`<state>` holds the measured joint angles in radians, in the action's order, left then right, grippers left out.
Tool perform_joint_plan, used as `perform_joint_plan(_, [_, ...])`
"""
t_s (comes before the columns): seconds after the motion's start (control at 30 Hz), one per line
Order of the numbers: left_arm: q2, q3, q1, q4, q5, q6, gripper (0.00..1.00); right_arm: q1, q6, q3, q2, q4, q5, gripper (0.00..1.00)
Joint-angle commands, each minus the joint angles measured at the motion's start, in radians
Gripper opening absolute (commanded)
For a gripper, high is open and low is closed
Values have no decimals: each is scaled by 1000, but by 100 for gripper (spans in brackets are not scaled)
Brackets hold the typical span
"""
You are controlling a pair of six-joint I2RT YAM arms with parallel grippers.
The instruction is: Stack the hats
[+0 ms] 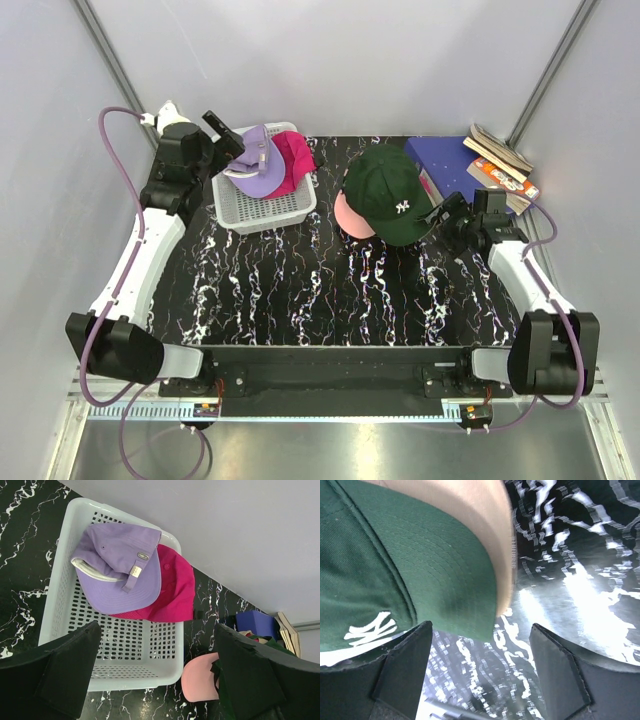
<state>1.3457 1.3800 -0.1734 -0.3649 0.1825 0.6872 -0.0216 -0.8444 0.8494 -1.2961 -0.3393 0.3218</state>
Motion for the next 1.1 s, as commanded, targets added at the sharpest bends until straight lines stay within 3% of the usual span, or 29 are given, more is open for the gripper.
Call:
perform_joint_plan(0.0, [-2, 45, 11, 57, 2, -40, 99, -5, 83, 56, 79, -98, -156, 86])
perform_joint_plan(0.3, [128, 123, 3, 50, 5, -152, 99, -6, 174, 119, 218, -138, -473, 87])
perform_joint_plan(0.4, [260, 195, -27, 14, 20, -248, 99, -5, 186, 142, 212, -104, -497, 85])
perform_joint_plan(0.57, [525, 473, -60, -172, 34, -354, 99, -5, 166, 158, 193, -21, -475, 83])
perform_joint_plan(0.77, [727, 635, -57, -197, 92, -425, 99, -5, 163, 169, 179, 2, -507, 83])
perform_joint_plan(1.07, [857, 683, -23, -215, 137, -416, 94, -5, 157, 215, 112, 17, -509, 83])
